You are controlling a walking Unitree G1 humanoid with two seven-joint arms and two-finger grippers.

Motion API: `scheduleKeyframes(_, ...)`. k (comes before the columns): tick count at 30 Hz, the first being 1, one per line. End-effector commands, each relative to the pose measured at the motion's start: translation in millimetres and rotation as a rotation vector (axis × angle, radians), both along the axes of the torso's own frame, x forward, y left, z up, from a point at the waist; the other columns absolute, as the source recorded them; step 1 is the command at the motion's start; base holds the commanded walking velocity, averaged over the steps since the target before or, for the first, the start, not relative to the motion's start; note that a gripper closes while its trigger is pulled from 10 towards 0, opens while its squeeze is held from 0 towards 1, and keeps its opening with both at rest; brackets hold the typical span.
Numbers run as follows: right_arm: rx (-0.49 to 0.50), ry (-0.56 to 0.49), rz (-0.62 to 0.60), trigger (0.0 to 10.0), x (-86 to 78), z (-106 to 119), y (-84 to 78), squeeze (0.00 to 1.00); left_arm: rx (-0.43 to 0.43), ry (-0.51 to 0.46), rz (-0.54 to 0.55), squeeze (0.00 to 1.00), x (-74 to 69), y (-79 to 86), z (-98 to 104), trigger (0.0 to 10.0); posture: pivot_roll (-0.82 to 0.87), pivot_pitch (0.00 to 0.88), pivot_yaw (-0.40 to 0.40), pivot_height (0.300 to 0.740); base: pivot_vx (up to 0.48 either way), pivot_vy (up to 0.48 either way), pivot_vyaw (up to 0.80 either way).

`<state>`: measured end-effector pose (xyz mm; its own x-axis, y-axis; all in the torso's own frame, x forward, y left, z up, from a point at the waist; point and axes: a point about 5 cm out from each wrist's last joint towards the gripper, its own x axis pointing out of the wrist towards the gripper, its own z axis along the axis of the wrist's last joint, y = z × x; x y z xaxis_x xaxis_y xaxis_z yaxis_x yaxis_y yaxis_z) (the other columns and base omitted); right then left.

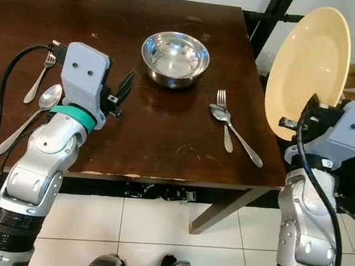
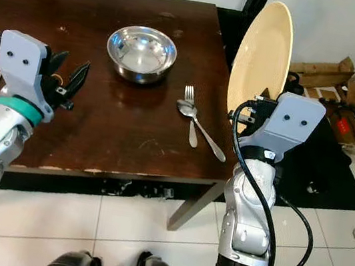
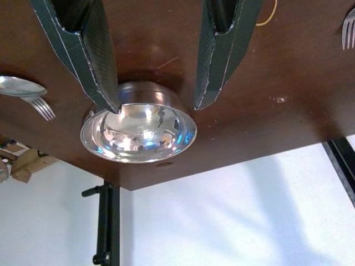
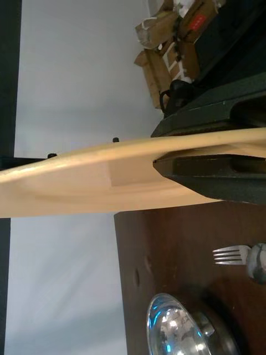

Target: Setting the table

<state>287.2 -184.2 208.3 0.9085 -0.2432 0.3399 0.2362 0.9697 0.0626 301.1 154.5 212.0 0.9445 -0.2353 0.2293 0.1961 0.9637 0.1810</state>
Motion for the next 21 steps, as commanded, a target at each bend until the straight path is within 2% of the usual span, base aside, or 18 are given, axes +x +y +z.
scheduleKeyframes(1, 0.009, -0.004, -0.014, 10.0, 0.8, -0.9, -1.2, 0.00, 0.013, 0.005, -0.006, 0.00, 0.9, -2.8, -3.4, 10.0, 0.04, 0.000, 0.005, 0.740, -0.274, 0.000, 0.00)
scheduleKeyframes(21, 0.024, 0.011, -0.018, 10.0, 4.5, -8.1, 0.0, 0.00, 0.019, -0.006, -0.013, 0.00, 1.7, -5.0, -3.9, 10.0, 0.05, 0.000, 0.013, 0.740, -0.277, 0.000, 0.00)
